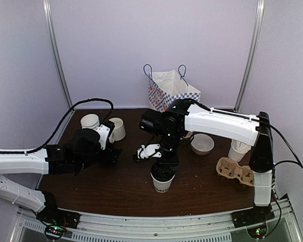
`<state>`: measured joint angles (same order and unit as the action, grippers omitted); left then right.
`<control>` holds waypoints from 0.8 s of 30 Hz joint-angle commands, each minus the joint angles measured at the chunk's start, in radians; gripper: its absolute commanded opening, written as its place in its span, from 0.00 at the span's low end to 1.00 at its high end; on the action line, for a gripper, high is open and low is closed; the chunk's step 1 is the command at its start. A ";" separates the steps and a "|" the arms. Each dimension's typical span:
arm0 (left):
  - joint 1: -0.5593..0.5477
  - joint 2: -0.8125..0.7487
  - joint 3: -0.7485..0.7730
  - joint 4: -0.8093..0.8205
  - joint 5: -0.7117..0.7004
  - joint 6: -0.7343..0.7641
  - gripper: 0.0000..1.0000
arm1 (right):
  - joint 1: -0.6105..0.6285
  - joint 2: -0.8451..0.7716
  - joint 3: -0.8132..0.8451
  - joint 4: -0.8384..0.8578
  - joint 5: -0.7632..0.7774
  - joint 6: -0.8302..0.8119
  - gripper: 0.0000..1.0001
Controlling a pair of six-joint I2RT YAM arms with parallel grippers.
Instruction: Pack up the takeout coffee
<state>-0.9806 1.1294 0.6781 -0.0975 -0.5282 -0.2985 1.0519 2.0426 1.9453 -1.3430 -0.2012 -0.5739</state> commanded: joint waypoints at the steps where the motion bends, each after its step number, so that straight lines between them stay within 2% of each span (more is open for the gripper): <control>1: 0.010 -0.007 -0.012 0.049 -0.007 -0.015 0.92 | 0.014 0.017 0.021 -0.027 0.013 -0.004 0.74; 24: 0.018 0.015 0.014 0.042 0.012 -0.008 0.92 | 0.034 -0.048 0.014 -0.024 0.045 -0.005 0.75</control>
<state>-0.9737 1.1362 0.6750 -0.0975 -0.5255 -0.3019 1.0740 2.0403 1.9461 -1.3537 -0.1822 -0.5762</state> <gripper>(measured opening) 0.924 0.750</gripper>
